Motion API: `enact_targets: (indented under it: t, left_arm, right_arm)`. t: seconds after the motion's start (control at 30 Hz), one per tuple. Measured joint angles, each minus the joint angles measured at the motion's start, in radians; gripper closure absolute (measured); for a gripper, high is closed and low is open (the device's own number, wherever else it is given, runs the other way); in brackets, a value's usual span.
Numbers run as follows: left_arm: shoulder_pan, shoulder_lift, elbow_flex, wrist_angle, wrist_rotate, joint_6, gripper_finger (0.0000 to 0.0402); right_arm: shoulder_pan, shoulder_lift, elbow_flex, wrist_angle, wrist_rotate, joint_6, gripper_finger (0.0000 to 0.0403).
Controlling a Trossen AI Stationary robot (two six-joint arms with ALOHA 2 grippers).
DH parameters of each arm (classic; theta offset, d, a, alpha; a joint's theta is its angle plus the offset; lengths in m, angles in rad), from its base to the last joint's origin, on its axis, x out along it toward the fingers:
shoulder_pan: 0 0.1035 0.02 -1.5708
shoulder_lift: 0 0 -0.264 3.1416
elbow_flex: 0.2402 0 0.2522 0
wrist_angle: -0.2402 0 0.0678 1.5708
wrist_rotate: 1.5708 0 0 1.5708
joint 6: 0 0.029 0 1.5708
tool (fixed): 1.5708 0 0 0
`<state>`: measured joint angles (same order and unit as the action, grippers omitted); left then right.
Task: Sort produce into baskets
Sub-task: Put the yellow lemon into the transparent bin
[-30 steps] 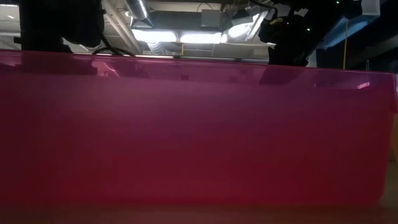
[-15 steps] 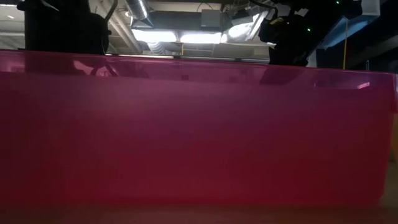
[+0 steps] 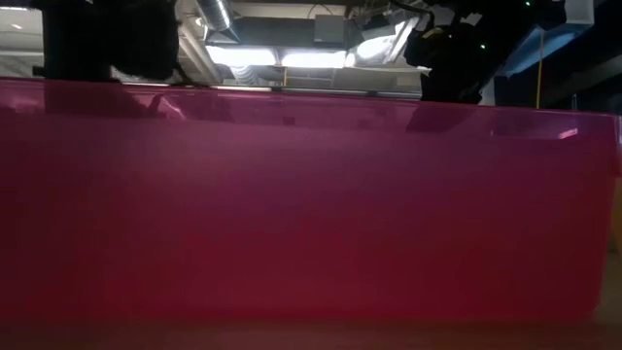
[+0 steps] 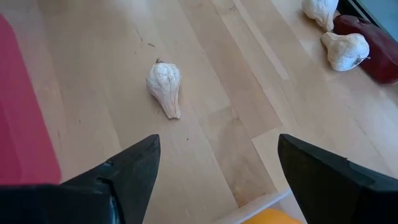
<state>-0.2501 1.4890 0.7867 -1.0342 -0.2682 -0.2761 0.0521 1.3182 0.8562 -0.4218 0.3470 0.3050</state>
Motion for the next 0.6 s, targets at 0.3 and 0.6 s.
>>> enact_targets:
  t: [0.3,0.6]
  left_arm:
    - [-0.011,-0.043,0.035,-0.027,-0.004,-0.027,0.0164]
    - [0.012,-0.054,-0.046,0.117,0.029,0.014,0.0164]
  right_arm:
    - [0.000,0.001,0.000,0.004,0.000,-0.003,0.0084]
    - [0.000,0.001,0.000,0.002,0.000,-0.001,0.0084]
